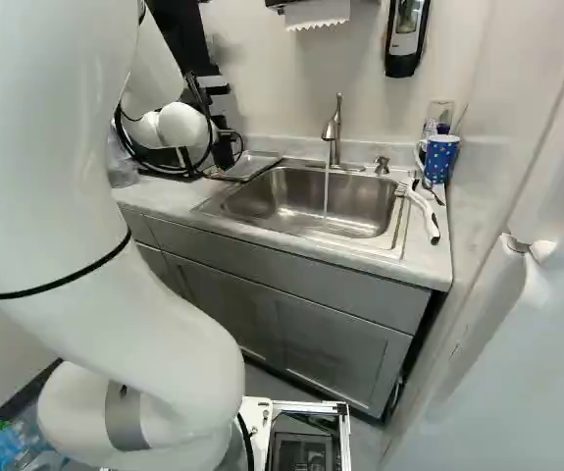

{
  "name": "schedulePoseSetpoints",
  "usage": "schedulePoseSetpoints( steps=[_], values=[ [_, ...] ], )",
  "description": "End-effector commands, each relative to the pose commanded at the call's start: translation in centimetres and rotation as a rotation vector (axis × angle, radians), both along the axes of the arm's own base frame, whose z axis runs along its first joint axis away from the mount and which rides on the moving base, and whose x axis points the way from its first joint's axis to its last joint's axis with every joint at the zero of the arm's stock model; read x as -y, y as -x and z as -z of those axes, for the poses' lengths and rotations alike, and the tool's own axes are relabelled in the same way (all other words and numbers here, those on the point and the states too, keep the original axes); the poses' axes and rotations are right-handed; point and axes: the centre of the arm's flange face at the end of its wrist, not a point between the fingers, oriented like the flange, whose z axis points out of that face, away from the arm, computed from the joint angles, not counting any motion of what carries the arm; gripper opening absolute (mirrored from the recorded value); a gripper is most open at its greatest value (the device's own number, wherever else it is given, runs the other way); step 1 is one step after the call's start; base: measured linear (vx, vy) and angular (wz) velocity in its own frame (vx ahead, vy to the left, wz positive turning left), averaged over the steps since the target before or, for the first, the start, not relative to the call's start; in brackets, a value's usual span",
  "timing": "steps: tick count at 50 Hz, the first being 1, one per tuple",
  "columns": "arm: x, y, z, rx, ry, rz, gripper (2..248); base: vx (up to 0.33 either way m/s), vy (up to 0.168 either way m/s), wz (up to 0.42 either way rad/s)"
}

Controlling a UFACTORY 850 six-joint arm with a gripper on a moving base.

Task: Rinse the cup and place it in the tray

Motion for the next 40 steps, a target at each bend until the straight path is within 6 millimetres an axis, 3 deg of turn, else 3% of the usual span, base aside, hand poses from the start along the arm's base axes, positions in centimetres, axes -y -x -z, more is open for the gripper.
schedulePoseSetpoints(
  steps=[40],
  values=[
    [6.1, 0.3, 0.0, -0.001, 0.000, 0.115, 126, 0.000, 0.000, 0.000]
  ],
)
